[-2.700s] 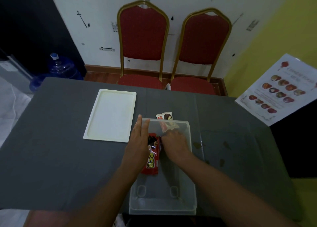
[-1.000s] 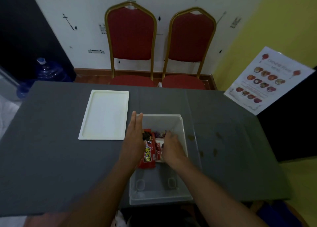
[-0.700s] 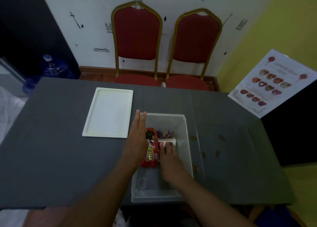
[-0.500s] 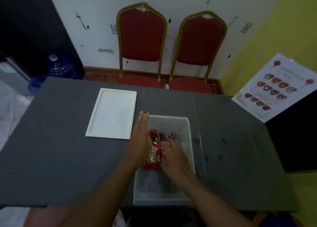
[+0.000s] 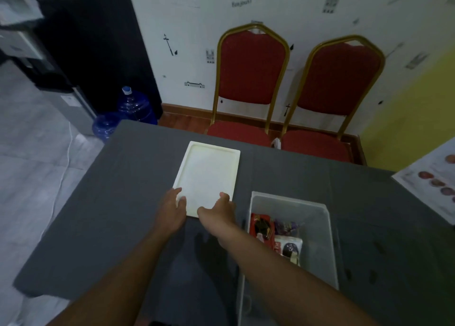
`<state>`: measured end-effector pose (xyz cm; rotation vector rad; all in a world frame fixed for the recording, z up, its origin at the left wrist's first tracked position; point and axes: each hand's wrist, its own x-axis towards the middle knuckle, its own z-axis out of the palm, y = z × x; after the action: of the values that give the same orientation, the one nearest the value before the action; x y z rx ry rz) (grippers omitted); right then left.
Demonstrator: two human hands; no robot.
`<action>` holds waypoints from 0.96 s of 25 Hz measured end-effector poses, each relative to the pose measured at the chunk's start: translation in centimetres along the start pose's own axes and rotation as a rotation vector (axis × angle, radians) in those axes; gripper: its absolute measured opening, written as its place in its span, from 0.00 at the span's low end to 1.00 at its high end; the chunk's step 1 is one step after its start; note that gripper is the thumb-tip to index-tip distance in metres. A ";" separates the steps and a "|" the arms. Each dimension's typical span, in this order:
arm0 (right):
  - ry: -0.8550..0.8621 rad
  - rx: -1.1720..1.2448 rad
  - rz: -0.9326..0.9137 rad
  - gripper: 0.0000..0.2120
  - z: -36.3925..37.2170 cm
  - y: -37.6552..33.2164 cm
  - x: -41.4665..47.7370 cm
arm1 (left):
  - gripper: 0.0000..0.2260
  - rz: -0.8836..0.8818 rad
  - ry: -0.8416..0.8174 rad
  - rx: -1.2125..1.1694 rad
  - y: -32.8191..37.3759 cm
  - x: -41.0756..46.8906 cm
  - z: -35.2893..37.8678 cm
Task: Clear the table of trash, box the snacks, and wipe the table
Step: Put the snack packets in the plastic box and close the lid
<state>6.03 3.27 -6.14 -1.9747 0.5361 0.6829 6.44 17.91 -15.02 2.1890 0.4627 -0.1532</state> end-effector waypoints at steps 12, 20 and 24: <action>-0.005 0.474 0.265 0.39 -1.6 -0.2 3.9 | 0.27 -0.385 0.140 0.082 0.1 2.2 -0.6; 0.145 0.119 -0.272 0.16 -5.4 -2.7 -1.2 | 0.29 -0.187 0.220 -0.100 7.1 -1.6 -6.5; 0.409 0.012 -0.486 0.15 -12.6 0.5 -4.9 | 0.24 0.008 0.093 -0.066 13.1 -6.6 -4.0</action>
<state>5.05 -7.64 1.76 -2.1316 0.2741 -0.0280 5.12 12.02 -1.09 2.1390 0.5039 -0.0316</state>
